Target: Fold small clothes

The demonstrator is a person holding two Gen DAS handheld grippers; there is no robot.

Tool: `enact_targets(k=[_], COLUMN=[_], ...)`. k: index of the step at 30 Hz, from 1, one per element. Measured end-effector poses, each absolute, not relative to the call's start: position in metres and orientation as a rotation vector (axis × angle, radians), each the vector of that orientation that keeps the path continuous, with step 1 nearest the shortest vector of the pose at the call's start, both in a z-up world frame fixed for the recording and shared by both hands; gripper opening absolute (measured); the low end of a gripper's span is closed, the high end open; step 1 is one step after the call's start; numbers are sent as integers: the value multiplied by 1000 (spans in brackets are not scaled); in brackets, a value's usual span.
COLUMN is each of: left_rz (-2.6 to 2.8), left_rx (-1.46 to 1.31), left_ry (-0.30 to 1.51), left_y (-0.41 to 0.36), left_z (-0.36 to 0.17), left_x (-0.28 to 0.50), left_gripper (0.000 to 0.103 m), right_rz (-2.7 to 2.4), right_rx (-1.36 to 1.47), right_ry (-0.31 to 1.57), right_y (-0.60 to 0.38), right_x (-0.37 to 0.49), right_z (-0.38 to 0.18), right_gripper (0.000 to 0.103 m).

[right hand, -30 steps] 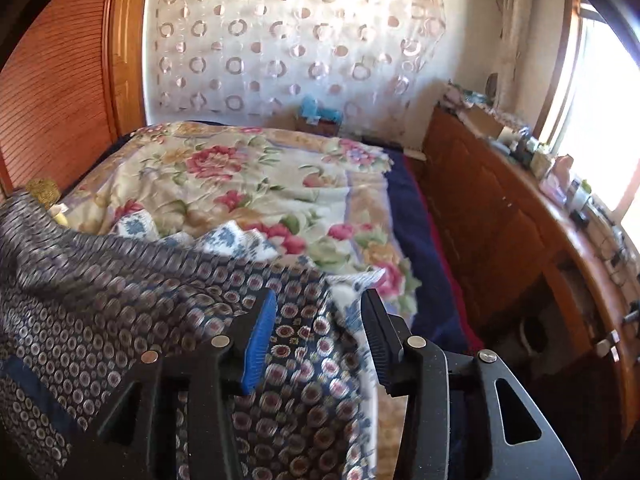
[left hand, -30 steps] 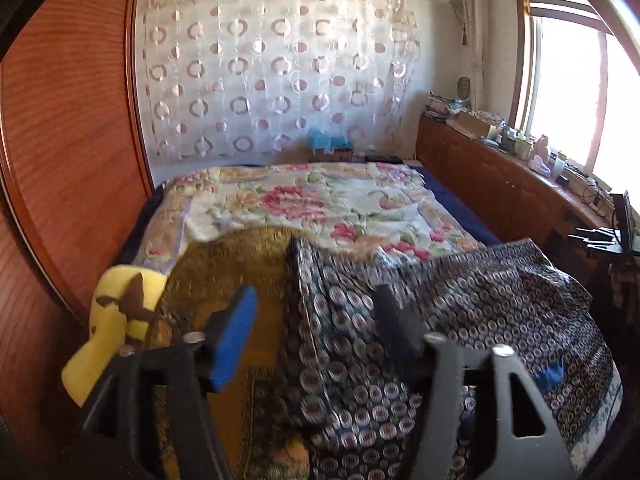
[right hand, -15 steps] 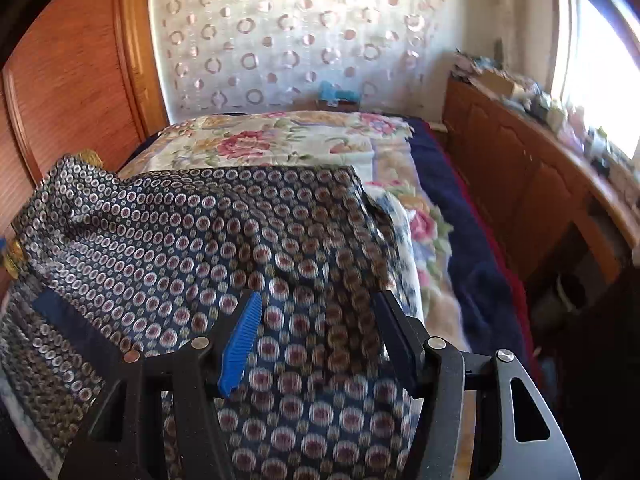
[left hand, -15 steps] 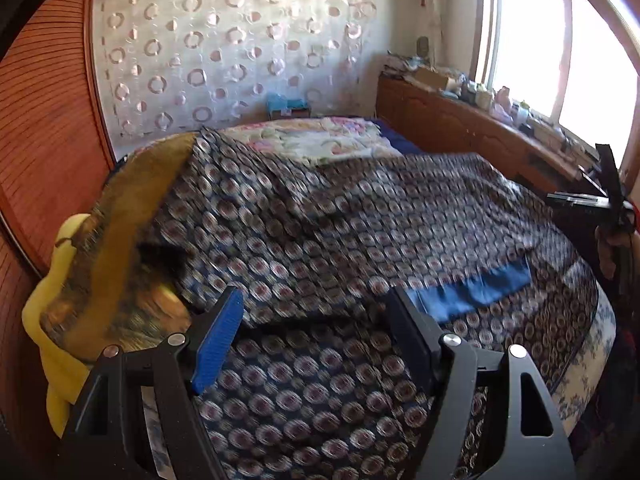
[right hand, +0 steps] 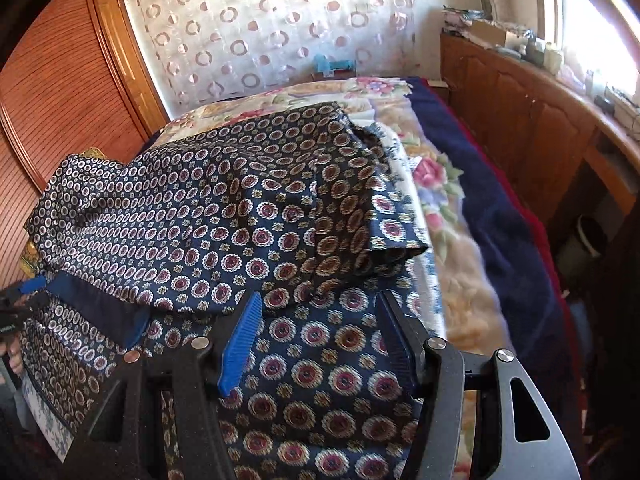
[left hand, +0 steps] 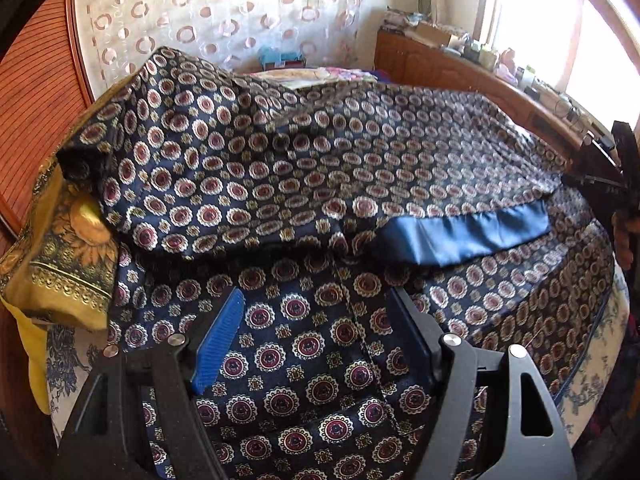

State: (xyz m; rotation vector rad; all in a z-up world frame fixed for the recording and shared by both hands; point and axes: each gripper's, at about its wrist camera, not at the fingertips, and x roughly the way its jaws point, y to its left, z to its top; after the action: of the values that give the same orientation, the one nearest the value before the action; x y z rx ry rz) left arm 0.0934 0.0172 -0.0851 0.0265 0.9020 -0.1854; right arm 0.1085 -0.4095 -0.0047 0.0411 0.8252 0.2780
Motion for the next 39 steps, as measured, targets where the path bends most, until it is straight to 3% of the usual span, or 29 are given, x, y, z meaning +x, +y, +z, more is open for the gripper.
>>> enact_targets(k=[15,30,39], left_rz=[-173,-168,-150], left_rx=[66,52,-54], left_ry=[899,896,732], left_y=[8,9,45], left_z=[-92,-90,-44], left_x=[95,90,67], left_gripper=[80,81,80], right_rz=[188,184,181], right_rx=[-47,-109,-117], right_ry=[792,798,798], right_y=[-395,-368,-367], right_x=[132,137,138], right_z=[-11,-21,-22], right_gripper=[61,71,71])
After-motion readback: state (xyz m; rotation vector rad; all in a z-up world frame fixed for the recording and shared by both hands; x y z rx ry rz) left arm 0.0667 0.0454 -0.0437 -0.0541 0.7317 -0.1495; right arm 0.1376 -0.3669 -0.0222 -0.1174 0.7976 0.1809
